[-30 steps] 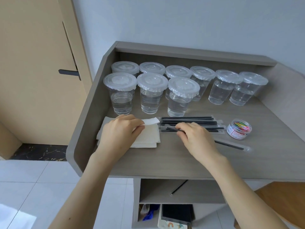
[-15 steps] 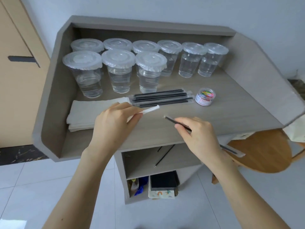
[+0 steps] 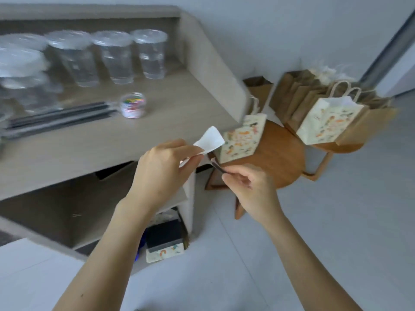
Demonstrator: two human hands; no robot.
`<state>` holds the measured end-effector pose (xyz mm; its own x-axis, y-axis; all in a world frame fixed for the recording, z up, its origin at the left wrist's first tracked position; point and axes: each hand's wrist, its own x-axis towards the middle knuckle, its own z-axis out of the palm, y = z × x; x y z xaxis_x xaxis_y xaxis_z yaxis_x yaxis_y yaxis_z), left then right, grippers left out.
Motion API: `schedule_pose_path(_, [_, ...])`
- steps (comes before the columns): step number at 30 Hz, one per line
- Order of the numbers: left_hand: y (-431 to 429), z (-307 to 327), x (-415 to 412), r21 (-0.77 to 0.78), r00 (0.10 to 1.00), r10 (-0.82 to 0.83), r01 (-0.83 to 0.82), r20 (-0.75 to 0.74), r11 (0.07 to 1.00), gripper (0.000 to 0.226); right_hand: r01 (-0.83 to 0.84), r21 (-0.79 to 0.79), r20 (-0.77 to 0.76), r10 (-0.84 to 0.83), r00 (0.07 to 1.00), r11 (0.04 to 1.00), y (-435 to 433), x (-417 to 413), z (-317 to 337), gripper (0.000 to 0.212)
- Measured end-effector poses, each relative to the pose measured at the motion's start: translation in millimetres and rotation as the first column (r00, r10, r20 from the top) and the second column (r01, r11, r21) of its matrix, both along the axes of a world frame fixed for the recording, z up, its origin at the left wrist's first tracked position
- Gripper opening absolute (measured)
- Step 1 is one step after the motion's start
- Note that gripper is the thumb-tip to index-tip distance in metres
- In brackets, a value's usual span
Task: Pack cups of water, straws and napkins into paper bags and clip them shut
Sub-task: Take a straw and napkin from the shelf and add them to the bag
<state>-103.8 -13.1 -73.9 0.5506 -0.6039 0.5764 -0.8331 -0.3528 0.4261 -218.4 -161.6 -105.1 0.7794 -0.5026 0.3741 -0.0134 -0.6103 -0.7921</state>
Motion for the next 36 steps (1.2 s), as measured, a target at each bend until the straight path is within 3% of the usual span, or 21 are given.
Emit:
schedule_pose_path(4, [-93, -20, -43, 0.06, 0.99, -0.13, 0.133, -0.058, 0.989, 0.028, 0.097, 0.027, -0.061, -0.095, 0.994, 0.995, -72, -51, -11, 0.013])
schedule_pose_path(7, [-148, -37, -58, 0.098, 0.971, -0.172, 0.19, -0.167, 0.977, 0.042, 0.18, -0.049, -0.021, -0.181, 0.983, 0.982, -120, -73, -16, 0.017])
schedule_pose_path(12, [-238, -63, -58, 0.09, 0.936, -0.197, 0.232, -0.293, 0.969, 0.055, 0.276, 0.31, -0.177, -0.23, 0.957, 0.91, -197, -83, -38, 0.003])
schedule_pose_path(16, [-316, -80, -45, 0.069, 0.903, -0.248, 0.289, -0.351, 0.955, 0.059, 0.329, 0.389, -0.211, -0.265, 0.941, 0.86, -271, -62, -52, 0.011])
schedule_pose_path(22, [-444, -81, -4, 0.047, 0.853, -0.296, 0.349, -0.429, 0.936, 0.025, 0.36, 0.515, -0.29, -0.237, 0.927, 0.778, -401, -3, -48, 0.004])
schedule_pose_path(28, [-527, -76, 43, 0.127, 0.848, -0.186, 0.283, -0.496, 0.951, 0.017, 0.34, 0.579, -0.328, -0.171, 0.929, 0.741, -493, 62, -48, 0.003])
schedule_pose_path(32, [-567, -83, 81, 0.132, 0.882, -0.072, 0.15, -0.466, 0.98, 0.021, 0.238, 0.538, -0.351, -0.042, 0.935, 0.808, -544, 117, -56, 0.004])
schedule_pose_path(36, [-607, -93, 123, 0.156, 0.87, 0.101, -0.028, -0.482, 0.987, 0.021, 0.031, 0.483, -0.321, 0.144, 0.936, 0.875, -597, 175, -61, 0.009])
